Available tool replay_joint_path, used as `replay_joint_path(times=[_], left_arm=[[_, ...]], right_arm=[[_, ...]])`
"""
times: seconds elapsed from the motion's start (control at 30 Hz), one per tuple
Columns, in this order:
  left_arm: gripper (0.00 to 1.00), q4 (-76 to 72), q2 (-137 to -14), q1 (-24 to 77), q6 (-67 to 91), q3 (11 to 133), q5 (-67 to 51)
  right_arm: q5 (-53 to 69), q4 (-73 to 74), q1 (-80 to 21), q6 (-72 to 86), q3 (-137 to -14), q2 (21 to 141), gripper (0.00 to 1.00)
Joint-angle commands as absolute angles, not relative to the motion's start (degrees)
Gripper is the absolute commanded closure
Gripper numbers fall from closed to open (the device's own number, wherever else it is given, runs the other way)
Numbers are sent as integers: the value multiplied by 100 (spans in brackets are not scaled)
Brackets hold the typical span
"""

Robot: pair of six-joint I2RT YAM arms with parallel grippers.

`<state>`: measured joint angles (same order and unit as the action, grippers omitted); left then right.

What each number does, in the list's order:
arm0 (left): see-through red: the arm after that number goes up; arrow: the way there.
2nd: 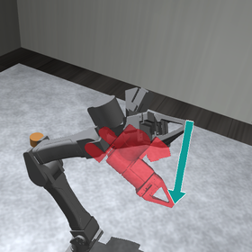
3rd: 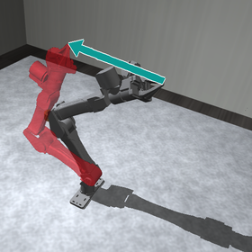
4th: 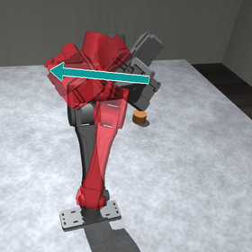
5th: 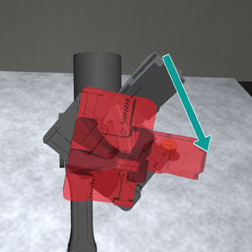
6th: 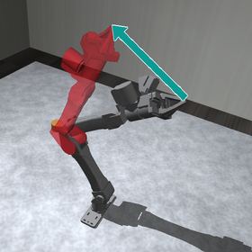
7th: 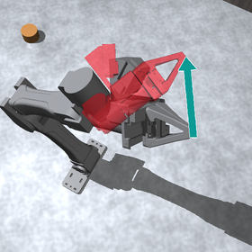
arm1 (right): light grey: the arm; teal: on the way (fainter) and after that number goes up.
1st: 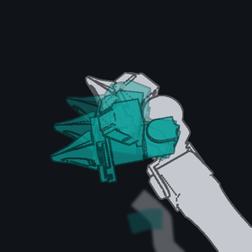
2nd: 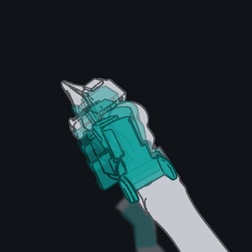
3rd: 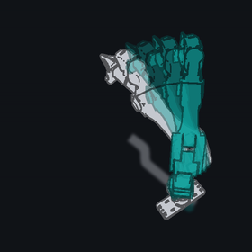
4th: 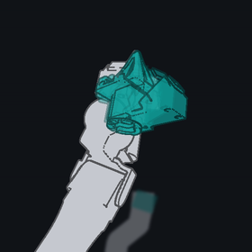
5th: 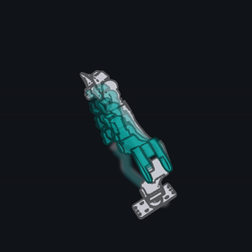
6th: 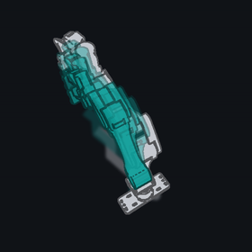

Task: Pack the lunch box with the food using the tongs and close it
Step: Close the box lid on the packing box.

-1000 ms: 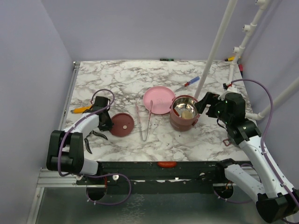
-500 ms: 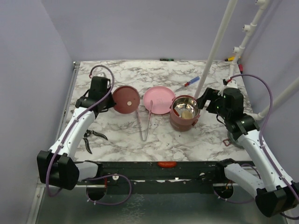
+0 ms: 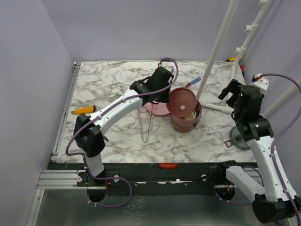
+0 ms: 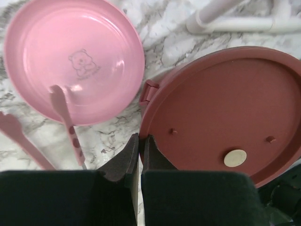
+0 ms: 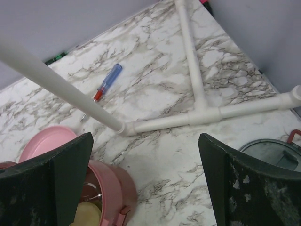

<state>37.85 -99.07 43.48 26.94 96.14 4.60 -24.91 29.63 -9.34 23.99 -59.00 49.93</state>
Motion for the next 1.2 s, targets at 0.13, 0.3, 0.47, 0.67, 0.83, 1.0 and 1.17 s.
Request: replay_joint_path(times=[0.13,0.3,0.47,0.67,0.83,1.0,1.17], left_arm=[[100,4290,-10838,4704,2597,10347,210],[100,4594,-11094,4823,2609,10755,182],[100,4875,-11247,4934,2620,11093,181],[94,5348,-11569,5182,2503,11611,552],[93,5418,-11608,5209,2422,11692,1133],[93,5585,-11681,5209,2321,12018,1430],[93,5734,-11707,5204,2236,12060,1667]], right_arm=[[-2945,3208,-904,2530,-5881,4607,2],[-2679,3128,-902,2535,-5695,4614,2],[-1814,2814,-905,2361,-5362,4708,5],[-1715,2776,-901,2443,-5215,4753,6],[-1646,2752,-905,2473,-5169,4677,6],[-1614,2759,-905,2497,-5134,4673,6],[-1545,2730,-905,2504,-5120,4712,6]])
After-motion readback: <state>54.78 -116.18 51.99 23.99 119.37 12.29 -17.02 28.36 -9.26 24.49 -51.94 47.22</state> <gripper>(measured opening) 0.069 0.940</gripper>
